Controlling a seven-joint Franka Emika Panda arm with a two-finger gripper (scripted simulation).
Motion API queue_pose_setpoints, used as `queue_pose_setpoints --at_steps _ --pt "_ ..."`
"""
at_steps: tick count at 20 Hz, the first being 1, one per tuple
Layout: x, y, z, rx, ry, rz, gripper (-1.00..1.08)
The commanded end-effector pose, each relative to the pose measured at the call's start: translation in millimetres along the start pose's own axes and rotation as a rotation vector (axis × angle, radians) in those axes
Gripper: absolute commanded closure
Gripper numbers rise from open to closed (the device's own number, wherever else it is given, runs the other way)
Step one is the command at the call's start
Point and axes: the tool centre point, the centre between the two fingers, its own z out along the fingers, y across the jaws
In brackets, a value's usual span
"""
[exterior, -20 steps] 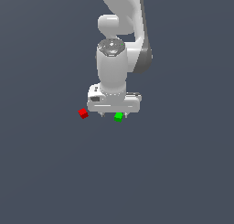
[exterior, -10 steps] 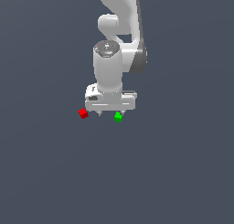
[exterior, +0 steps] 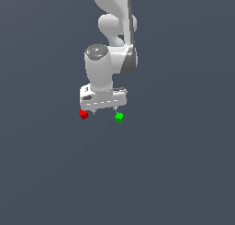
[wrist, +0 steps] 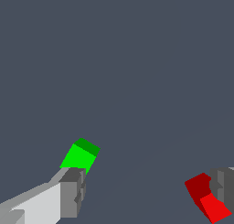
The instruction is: Stack the red cube on top of the green cube.
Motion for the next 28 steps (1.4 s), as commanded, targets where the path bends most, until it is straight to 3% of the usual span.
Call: queue_pose_setpoints --at_steps 1,17,28 --pt "-12 9 7 0.001 -0.003 -0.043 -0.92" --pt "-73 77 49 0.007 -0.02 -0.305 -0.92" --pt "-94 118 70 0.009 -0.028 -0.434 -0.92"
